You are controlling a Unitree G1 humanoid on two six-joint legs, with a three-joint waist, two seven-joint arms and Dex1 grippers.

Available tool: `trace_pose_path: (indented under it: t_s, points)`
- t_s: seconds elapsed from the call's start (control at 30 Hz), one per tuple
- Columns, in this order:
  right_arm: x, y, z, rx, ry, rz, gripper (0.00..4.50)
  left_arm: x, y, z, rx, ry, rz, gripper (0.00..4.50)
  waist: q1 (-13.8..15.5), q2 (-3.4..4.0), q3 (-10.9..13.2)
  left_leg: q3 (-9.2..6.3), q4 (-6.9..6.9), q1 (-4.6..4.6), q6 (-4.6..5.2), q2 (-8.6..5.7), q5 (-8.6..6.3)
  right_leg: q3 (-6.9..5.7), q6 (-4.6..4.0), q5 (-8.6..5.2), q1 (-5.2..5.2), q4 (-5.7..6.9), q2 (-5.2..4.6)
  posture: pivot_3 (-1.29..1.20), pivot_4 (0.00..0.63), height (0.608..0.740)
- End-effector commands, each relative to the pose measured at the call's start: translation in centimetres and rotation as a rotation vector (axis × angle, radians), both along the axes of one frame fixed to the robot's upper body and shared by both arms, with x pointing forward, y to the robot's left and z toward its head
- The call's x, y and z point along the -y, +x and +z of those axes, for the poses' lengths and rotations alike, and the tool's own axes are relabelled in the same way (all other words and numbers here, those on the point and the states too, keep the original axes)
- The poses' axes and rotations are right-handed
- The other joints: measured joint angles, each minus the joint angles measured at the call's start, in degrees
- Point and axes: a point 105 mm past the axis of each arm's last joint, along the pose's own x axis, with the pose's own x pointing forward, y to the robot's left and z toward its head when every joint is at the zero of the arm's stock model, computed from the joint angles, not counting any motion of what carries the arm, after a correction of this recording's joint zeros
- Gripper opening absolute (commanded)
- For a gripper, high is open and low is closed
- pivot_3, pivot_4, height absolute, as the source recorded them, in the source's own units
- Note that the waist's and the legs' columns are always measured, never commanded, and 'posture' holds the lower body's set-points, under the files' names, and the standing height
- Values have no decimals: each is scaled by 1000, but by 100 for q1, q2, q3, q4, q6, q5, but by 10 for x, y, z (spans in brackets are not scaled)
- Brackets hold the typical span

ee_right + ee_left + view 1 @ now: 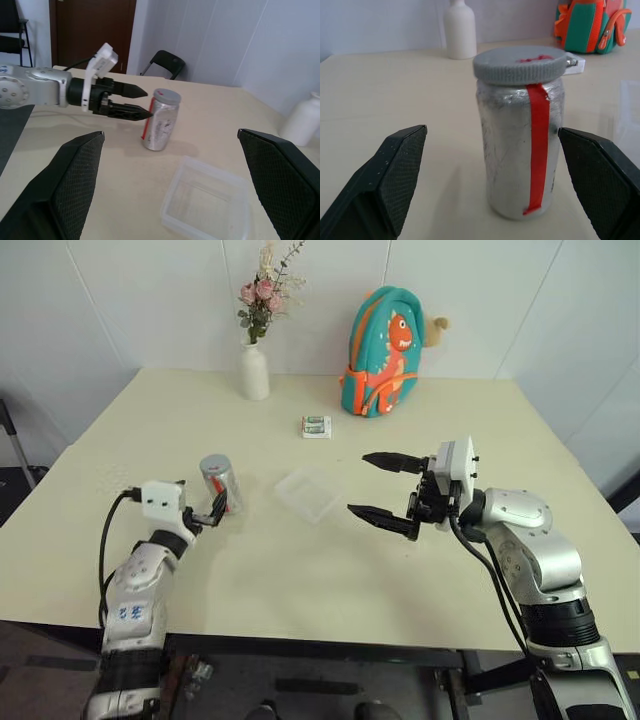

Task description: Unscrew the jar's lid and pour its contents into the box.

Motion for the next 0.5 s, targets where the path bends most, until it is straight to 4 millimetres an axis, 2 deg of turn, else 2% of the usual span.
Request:
trace_pose_path:
  t_s: [0.03, 0.3, 0.5]
  points:
    - [-1, -9, 12, 42, 34, 11, 4500, 6, 8, 7, 35, 26, -12, 4473, -3, 0, 0, 0, 1, -2, 0, 0, 0, 0, 2, 1, 1, -5, 0, 0, 150, 740]
    - [-3, -13, 10, 26, 44, 11, 4500, 12, 26, 11, 43, 42, -31, 4473, -12, 0, 0, -1, -7, -1, 0, 9, -1, 0, 0, 0, -8, 4, 10, 0, 150, 740]
    - [-2, -13, 10, 26, 50, 0, 4500, 16, 22, 8, 57, 28, -18, 4473, -15, 0, 0, -1, -7, -1, -1, 9, -1, 0, 1, 1, -6, 3, 9, 0, 150, 740]
